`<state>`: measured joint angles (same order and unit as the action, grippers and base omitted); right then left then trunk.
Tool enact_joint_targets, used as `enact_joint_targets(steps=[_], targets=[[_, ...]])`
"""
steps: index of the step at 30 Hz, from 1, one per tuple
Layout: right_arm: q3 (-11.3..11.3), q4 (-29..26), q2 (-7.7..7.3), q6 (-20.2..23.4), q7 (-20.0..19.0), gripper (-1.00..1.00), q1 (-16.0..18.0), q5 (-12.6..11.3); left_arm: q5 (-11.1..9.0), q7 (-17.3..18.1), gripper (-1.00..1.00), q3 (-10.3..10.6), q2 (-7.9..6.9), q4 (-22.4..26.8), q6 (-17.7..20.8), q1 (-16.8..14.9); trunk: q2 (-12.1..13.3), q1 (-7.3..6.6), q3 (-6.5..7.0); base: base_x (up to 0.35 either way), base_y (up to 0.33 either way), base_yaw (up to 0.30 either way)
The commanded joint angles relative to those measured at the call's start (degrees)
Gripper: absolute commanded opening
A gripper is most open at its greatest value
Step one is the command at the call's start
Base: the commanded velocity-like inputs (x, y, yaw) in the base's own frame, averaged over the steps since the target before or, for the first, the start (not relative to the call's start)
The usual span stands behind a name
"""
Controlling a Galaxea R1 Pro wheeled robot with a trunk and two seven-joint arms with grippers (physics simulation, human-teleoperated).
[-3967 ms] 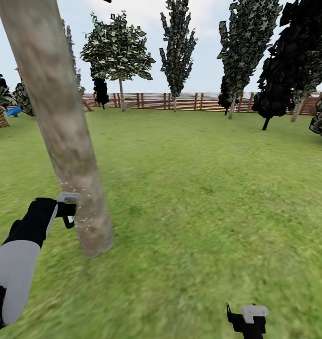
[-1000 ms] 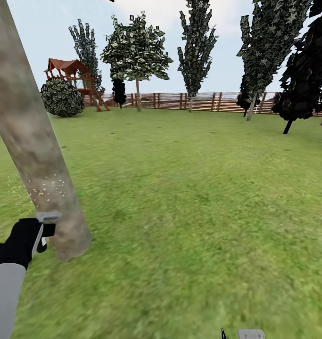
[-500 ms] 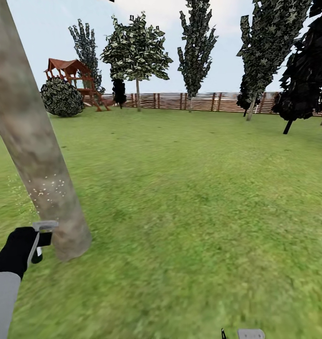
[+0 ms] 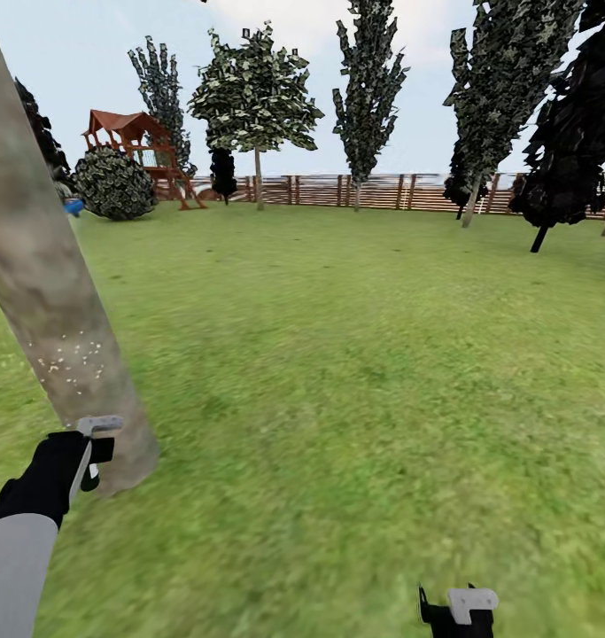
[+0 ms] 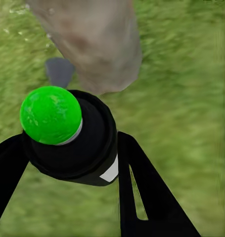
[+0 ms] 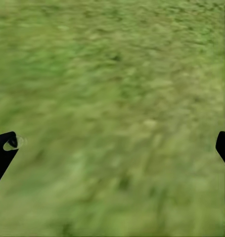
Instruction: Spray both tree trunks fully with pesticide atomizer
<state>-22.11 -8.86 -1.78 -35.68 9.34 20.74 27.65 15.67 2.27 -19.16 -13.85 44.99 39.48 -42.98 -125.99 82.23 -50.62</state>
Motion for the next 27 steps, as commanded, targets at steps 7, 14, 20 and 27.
enact_joint_targets(steps=[7, 14, 20, 27], targets=[[0.0, 0.0, -0.45, 0.0, 0.1, 1.0, 0.0, 0.0, 0.3, -2.1, -1.0, -3.5, -0.74, -0.3, -0.2, 0.2, 0.0, 0.0, 0.0, 0.121, -0.255, 0.006], [0.0, 0.0, -0.41, 0.0, 0.2, 1.0, 0.0, 0.0, 0.4, -3.9, -1.0, -3.5, -0.53, -1.4, -4.6, 1.6, 0.0, 0.0, 0.0, 0.161, -0.247, 0.238], [0.0, 0.0, -0.47, 0.0, 0.2, 1.0, 0.0, 0.0, 0.3, -4.5, -1.0, -3.7, 0.03, -9.3, -12.9, 1.7, 0.0, 0.0, 0.0, 0.245, -0.186, 0.278], [0.0, 0.0, -0.5, 0.0, 0.2, 1.0, 0.0, 0.0, 0.5, -4.3, -1.0, -3.9, 1.05, -11.3, -13.8, 1.7, 0.0, 0.0, 0.0, 0.111, -0.059, 0.279]])
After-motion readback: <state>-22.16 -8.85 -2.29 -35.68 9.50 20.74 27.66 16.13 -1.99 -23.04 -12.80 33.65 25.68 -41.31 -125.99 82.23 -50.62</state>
